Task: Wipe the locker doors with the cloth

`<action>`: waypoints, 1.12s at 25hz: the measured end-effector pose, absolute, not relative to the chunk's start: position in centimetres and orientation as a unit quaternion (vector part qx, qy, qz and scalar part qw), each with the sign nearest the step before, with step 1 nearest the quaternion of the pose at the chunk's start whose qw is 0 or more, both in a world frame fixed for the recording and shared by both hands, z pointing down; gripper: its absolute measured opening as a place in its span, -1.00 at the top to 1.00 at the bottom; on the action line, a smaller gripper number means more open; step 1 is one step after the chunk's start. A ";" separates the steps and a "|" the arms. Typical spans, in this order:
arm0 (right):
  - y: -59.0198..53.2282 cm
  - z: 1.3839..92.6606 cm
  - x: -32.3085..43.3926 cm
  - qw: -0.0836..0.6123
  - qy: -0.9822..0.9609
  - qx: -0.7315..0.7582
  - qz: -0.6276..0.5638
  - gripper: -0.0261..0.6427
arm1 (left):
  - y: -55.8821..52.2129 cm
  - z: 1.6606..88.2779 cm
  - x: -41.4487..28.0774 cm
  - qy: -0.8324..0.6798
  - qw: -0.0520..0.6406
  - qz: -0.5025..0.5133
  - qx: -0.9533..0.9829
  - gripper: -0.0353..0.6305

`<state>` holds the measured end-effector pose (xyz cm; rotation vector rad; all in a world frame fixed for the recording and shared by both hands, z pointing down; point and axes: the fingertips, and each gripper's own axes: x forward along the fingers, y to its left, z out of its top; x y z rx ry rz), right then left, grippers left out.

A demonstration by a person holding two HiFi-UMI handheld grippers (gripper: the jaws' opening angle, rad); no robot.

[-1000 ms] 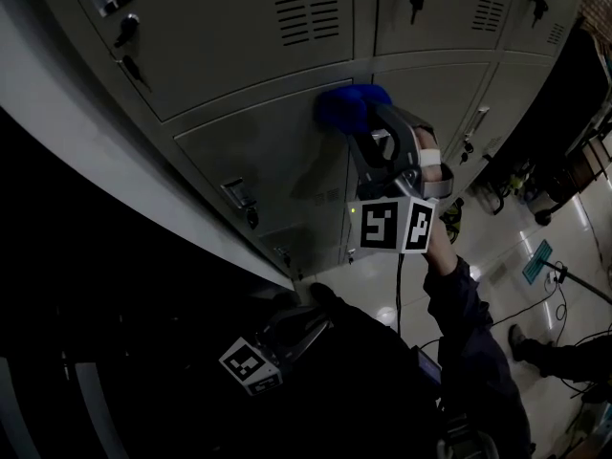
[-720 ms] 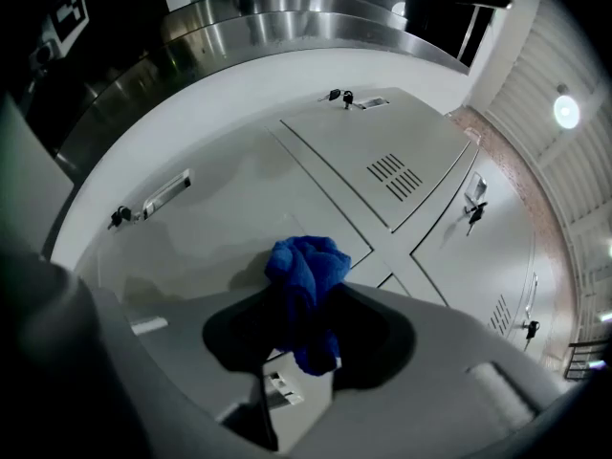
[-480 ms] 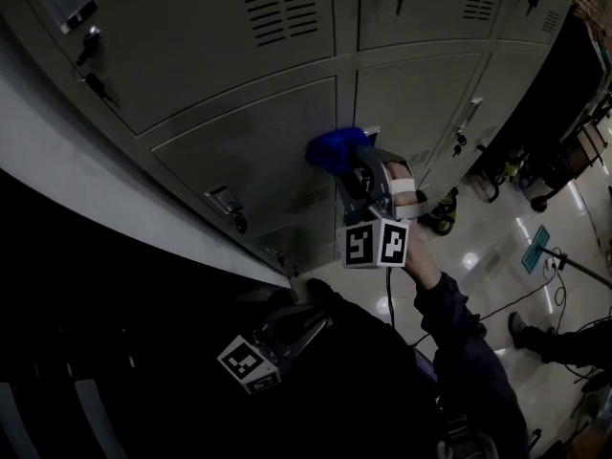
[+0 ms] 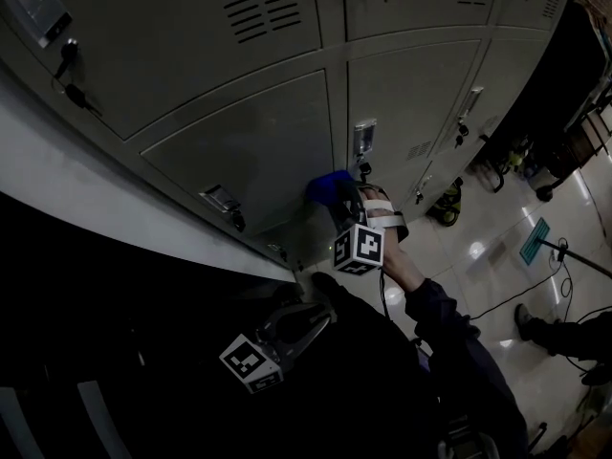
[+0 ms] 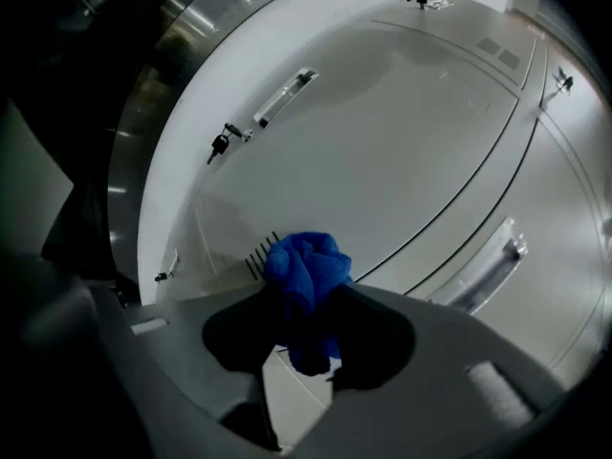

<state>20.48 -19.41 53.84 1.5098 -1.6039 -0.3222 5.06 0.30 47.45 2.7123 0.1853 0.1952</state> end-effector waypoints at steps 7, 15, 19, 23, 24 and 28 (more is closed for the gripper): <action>-19.6 60.3 19.8 0.476 -0.661 0.574 -0.086 0.51 | 0.7 47.4 5.2 0.063 0.213 0.081 0.972 0.71; -19.1 63.9 19.4 0.480 -0.673 0.560 -0.050 0.51 | 1.5 47.8 4.6 0.056 0.201 0.080 0.975 0.71; -17.7 60.0 18.6 0.444 -0.675 0.584 -0.072 0.51 | 2.1 47.7 3.8 0.045 0.199 0.077 0.976 0.71; -13.9 56.0 17.1 0.414 -0.680 0.597 -0.099 0.51 | 3.5 47.9 3.1 0.037 0.200 0.068 0.977 0.71; -12.7 55.2 16.5 0.409 -0.679 0.600 -0.108 0.51 | 3.8 48.3 2.6 0.036 0.194 0.067 0.978 0.71; -7.6 52.5 15.0 0.393 -0.676 0.612 -0.120 0.52 | 5.0 48.6 1.2 0.025 0.190 0.062 0.980 0.71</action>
